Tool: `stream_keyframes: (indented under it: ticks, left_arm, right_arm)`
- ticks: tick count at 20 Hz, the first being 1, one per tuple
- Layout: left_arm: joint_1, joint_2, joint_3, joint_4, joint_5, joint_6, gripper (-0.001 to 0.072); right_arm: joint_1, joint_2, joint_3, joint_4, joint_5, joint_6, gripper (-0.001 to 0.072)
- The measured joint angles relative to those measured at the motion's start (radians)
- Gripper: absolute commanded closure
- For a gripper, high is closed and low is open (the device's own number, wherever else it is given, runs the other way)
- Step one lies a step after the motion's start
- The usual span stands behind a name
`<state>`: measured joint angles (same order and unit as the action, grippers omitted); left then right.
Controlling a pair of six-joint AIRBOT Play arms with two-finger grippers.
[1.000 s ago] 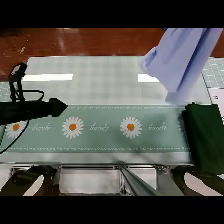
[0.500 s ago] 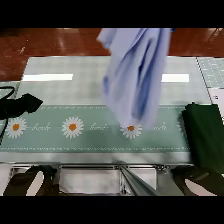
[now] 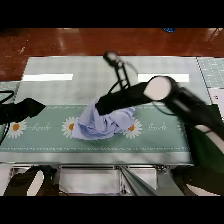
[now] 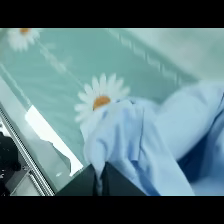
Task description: Fold the shirts.
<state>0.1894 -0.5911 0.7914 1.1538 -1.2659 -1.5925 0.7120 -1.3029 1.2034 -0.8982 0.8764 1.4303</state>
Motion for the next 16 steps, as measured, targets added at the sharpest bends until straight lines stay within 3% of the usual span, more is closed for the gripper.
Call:
stream_keyframes:
  ticks: [1,2,6,9,16]
  left_arm:
    - [0.001,-0.001,-0.016,-0.011,-0.011,0.0,0.02]
    - [0.0,-0.002,-0.034,-0.018,-0.016,0.002,0.02]
    - [0.001,-0.018,-0.112,-0.029,-0.016,0.022,0.02]
    - [0.001,-0.05,-0.154,-0.032,-0.016,0.043,0.02]
    - [-0.042,-0.248,-0.237,-0.044,0.047,0.074,0.02]
  right_arm:
    - [0.015,-0.039,-0.027,0.026,-0.025,0.003,0.0574]
    - [0.023,-0.072,-0.047,0.043,-0.042,0.008,0.0323]
    - [-0.039,-0.121,-0.064,0.104,-0.064,0.012,0.0304]
    - [-0.222,-0.045,-0.052,0.104,-0.01,0.01,0.0304]
    - [-0.685,0.205,-0.197,-0.161,0.193,0.083,0.0305]
